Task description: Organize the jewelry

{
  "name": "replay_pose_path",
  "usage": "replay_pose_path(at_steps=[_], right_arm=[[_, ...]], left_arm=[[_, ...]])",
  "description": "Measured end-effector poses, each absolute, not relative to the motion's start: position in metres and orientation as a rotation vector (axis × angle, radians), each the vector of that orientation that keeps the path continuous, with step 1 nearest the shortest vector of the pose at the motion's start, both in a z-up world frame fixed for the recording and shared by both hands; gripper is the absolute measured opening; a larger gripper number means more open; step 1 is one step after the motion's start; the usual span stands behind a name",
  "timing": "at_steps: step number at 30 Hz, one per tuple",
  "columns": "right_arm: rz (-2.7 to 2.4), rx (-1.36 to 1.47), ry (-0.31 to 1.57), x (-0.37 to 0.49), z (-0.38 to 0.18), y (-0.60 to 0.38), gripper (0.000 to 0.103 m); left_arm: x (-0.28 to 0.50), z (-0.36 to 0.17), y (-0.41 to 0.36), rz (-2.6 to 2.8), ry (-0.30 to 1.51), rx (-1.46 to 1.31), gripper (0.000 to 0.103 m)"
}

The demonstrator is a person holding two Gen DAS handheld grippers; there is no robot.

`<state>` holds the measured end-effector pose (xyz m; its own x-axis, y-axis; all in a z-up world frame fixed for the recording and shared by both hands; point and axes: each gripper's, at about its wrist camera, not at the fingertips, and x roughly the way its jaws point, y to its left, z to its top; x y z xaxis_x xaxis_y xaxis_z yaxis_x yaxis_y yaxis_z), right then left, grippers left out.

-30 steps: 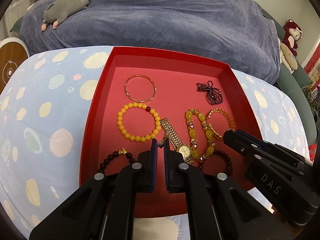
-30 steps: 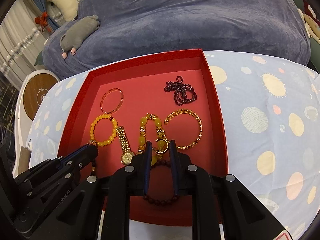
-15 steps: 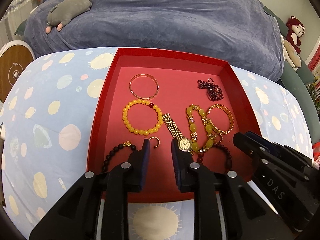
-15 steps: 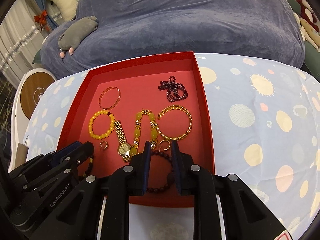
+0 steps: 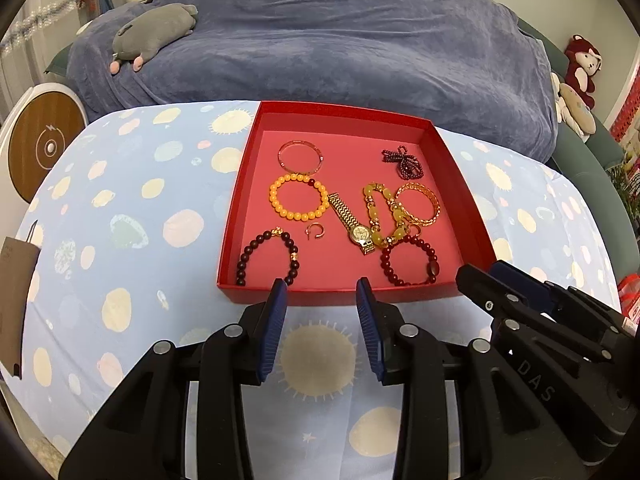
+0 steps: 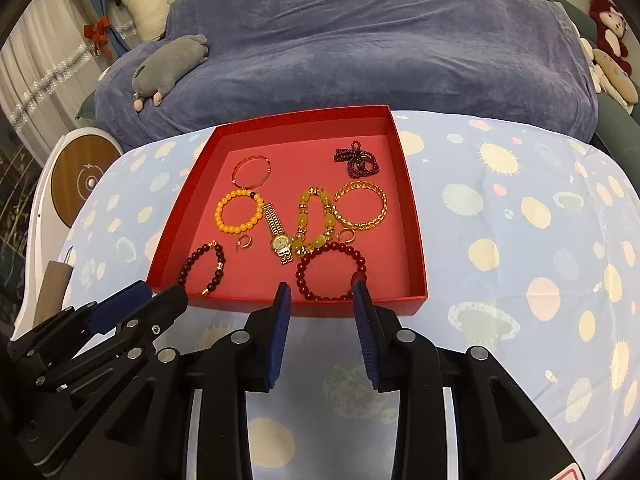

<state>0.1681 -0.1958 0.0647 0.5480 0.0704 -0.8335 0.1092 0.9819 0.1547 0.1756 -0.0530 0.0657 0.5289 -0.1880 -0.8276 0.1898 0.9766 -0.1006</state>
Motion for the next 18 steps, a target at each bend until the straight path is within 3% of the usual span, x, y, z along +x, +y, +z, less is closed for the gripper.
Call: replay_pose_path(at_steps=[3, 6, 11, 18], right_arm=[[-0.026, 0.173, 0.983, 0.154, 0.069, -0.191, 0.033], [-0.024, 0.154, 0.978, 0.139, 0.071, -0.185, 0.041], [-0.036, 0.177, 0.987, 0.120, 0.069, -0.186, 0.043], [-0.101, 0.179, 0.969, 0.099, 0.070, -0.192, 0.072]], left_arm=[[0.163, 0.068, -0.049, -0.223, 0.991, -0.009, 0.034], [0.152, 0.070, -0.048, -0.224, 0.990, 0.000, 0.034], [0.138, 0.071, -0.047, -0.219, 0.992, 0.016, 0.034], [0.122, 0.073, -0.040, -0.184, 0.993, 0.008, 0.042]])
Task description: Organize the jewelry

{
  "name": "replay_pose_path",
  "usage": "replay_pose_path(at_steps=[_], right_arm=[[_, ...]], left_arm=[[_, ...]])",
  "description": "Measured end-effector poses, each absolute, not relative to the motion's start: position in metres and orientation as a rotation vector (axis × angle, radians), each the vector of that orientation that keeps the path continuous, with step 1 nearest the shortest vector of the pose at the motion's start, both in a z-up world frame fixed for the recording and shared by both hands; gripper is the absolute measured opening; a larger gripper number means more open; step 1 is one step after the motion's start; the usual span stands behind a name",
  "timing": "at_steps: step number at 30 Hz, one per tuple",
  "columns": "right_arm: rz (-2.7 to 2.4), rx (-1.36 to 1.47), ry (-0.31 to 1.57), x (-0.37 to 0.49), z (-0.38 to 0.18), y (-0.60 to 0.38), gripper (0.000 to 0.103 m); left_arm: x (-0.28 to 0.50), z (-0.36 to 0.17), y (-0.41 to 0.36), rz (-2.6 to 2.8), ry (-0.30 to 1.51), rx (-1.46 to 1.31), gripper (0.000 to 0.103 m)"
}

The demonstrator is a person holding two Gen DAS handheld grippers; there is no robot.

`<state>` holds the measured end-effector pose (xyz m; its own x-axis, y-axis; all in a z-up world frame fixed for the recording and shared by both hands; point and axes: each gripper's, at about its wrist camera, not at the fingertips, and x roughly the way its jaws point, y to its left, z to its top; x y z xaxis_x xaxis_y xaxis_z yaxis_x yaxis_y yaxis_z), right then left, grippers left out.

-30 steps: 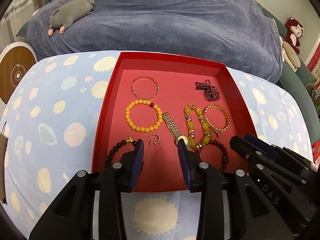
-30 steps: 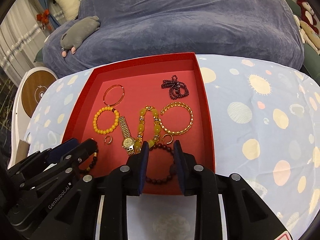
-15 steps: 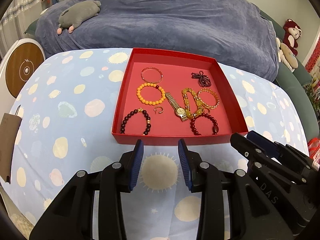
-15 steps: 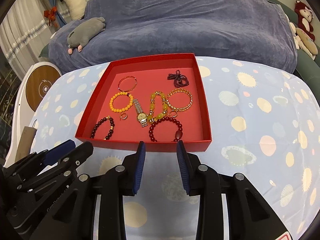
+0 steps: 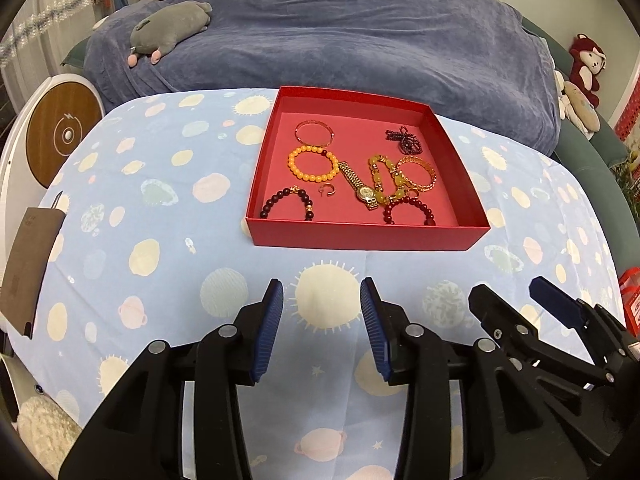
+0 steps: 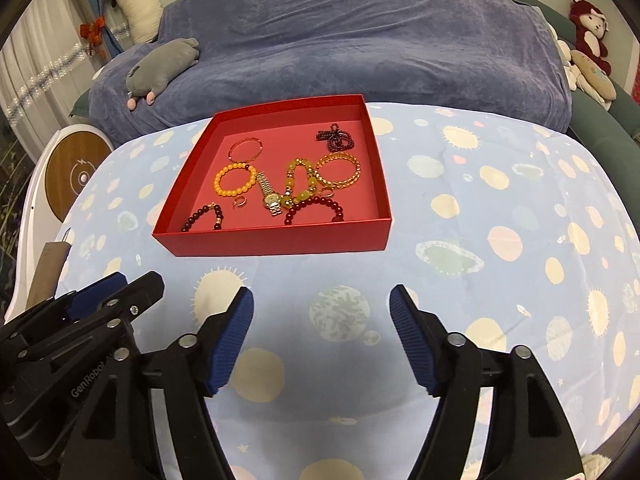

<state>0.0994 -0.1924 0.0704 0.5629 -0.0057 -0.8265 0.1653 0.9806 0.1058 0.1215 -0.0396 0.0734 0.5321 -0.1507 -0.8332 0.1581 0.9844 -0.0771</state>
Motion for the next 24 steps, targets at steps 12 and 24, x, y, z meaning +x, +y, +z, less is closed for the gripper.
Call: replay_pose_path(at_steps=[12, 24], right_arm=[[-0.125, 0.171, 0.970, 0.081, 0.075, -0.197, 0.084], [-0.192, 0.172, 0.939, 0.072, 0.087, -0.206, 0.096]], left_arm=[[0.103, 0.081, -0.039, -0.141, 0.963, 0.047, 0.052], [0.096, 0.091, -0.031, -0.082, 0.925, 0.064, 0.087]])
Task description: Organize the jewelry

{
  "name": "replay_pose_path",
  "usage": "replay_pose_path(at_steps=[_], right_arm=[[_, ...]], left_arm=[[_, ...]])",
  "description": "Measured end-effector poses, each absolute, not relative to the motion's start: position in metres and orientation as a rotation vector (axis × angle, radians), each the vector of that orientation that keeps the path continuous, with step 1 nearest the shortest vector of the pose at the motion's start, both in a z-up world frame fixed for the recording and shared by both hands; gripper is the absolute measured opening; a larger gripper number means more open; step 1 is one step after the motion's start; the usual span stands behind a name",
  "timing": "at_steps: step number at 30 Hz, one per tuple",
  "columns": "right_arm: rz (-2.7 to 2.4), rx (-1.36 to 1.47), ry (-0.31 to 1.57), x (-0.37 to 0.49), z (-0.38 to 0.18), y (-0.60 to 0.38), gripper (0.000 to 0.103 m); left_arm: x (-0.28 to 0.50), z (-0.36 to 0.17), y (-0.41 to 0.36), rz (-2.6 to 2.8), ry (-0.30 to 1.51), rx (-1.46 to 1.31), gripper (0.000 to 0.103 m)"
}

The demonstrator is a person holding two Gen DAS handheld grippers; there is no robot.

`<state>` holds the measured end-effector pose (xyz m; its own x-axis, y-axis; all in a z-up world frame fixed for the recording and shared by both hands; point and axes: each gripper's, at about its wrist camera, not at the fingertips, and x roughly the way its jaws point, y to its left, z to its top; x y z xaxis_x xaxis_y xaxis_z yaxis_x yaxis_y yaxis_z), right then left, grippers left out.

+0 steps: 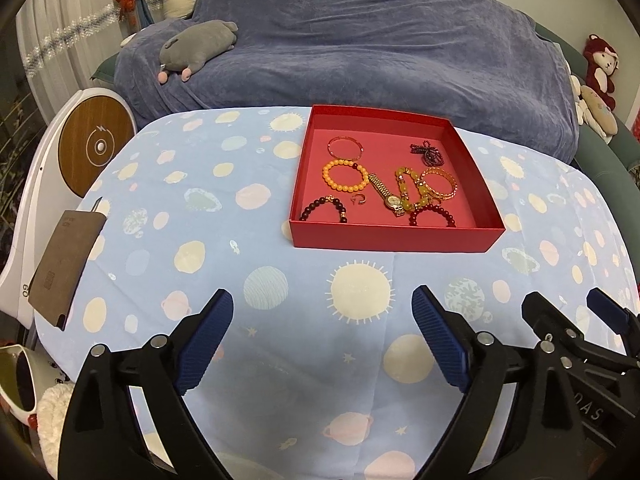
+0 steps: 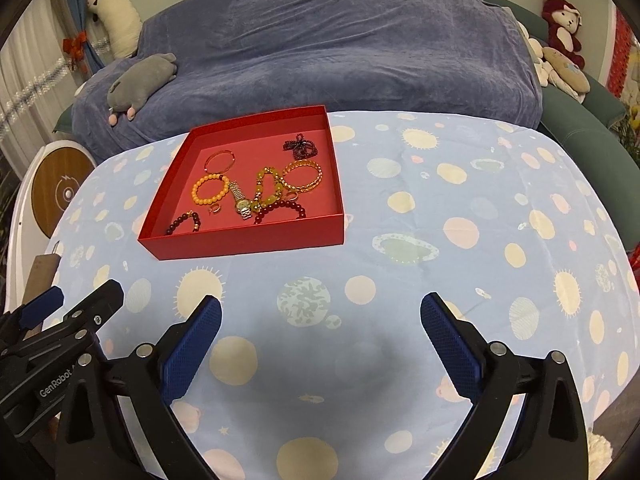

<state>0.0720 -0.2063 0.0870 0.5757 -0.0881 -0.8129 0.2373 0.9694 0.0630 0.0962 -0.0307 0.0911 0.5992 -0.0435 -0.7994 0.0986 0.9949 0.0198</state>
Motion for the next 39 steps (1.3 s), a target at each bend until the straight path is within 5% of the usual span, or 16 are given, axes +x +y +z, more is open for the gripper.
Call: replay_pose_path(at_steps=[39], right_arm=[[-0.182, 0.124, 0.917, 0.063, 0.096, -0.199, 0.096]], left_arm=[[0.091, 0.091, -0.025, -0.043, 0.923, 0.057, 0.096]])
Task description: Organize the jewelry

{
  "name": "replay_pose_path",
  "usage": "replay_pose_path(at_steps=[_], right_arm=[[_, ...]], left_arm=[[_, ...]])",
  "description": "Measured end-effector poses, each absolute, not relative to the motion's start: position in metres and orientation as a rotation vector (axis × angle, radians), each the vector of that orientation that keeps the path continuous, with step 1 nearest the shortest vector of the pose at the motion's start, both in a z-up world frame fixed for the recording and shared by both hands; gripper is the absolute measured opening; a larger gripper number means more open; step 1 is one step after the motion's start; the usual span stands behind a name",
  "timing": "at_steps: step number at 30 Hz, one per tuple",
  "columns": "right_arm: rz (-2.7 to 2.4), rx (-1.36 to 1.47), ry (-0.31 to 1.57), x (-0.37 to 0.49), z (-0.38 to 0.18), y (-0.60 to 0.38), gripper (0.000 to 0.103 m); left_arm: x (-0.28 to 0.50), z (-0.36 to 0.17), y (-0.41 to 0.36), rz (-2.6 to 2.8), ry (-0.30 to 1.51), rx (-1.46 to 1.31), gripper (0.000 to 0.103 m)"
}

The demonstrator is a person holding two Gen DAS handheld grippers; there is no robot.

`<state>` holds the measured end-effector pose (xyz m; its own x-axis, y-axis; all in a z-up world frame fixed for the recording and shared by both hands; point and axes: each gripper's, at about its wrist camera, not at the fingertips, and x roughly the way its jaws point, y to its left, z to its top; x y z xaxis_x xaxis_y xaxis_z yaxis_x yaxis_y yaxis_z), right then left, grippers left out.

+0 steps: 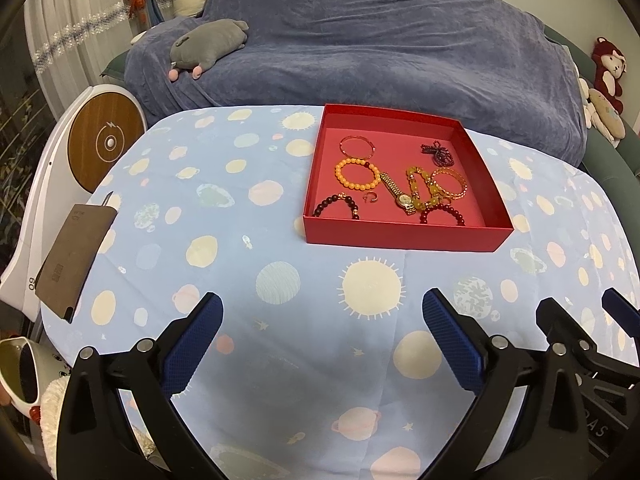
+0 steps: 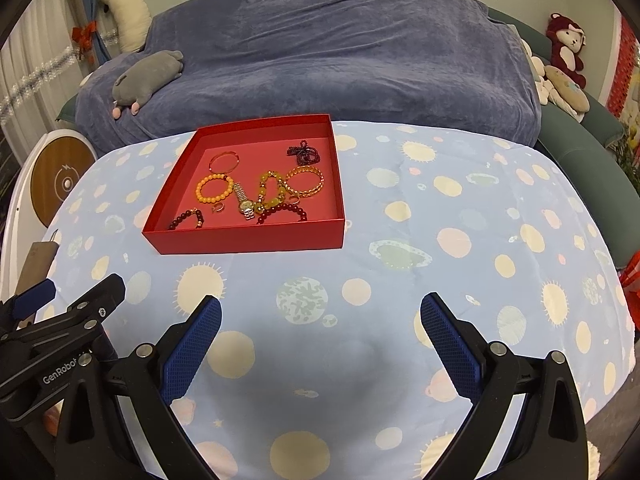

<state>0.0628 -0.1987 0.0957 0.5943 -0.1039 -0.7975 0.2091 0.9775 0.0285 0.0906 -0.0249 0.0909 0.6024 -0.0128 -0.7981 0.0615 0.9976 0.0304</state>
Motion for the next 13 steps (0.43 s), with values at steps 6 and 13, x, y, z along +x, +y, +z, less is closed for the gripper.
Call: replay_pose_path(at_steps=[6, 13], right_arm=[[-0.182, 0.125, 0.917, 0.0628, 0.0962, -0.1982, 0.096], [-0.184, 0.116, 0.912, 0.0631, 0.0986, -0.1947, 0.096]], left_arm=[[0.0905, 0.0915, -0.0242, -0.044, 0.923, 0.054, 0.096], [0.0924, 0.0930, -0.0240, -0.055, 0.929, 0.060, 0.096]])
